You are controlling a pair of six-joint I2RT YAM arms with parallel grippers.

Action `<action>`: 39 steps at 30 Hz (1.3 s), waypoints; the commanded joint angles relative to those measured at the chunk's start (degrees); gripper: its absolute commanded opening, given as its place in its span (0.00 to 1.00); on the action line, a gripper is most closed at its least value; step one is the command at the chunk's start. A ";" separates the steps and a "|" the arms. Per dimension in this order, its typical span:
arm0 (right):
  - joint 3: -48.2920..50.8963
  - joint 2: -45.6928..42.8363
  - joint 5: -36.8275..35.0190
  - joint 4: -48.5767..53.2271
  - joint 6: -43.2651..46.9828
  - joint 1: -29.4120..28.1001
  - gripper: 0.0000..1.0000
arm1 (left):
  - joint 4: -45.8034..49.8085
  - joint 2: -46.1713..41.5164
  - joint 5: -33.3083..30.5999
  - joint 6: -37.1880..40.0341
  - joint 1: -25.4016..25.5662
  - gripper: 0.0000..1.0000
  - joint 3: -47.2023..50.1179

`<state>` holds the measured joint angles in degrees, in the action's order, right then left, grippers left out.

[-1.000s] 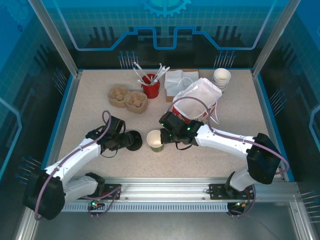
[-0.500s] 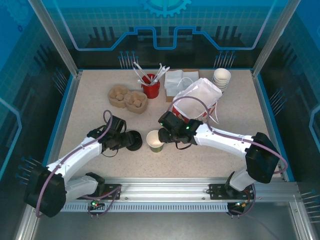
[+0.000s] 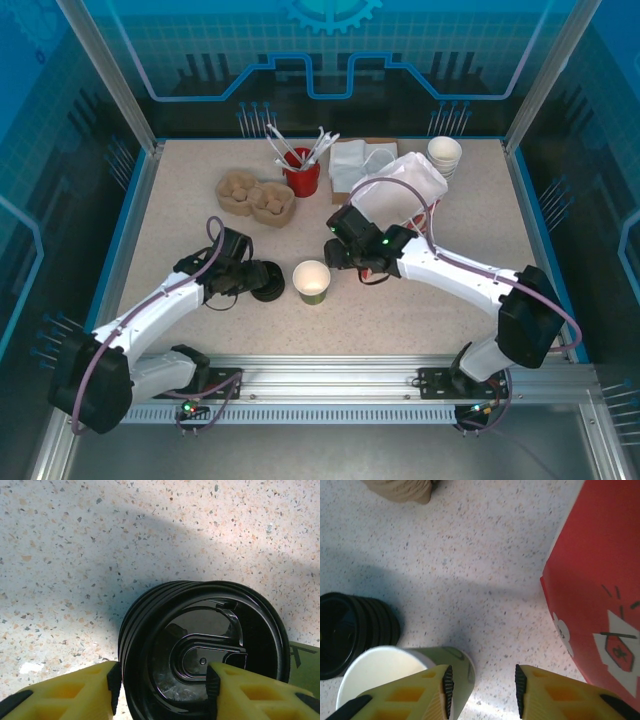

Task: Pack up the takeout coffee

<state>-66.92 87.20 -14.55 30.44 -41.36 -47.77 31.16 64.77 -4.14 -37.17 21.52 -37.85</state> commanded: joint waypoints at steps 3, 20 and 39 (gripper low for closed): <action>-3.72 2.09 0.11 0.33 2.75 1.44 0.39 | 0.65 1.11 0.83 0.67 -0.42 0.47 -1.68; -15.38 0.67 9.24 8.41 2.62 0.72 0.38 | 2.64 2.50 -0.95 1.57 -0.35 0.34 -3.55; -12.44 -12.39 13.91 15.43 -3.15 -2.45 0.36 | 5.40 6.09 -2.87 4.02 -0.36 0.21 -6.39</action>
<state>-80.90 76.88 -1.48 43.53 -42.78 -49.56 34.50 70.48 -5.78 -34.30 21.54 -42.09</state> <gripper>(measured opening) 0.361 0.211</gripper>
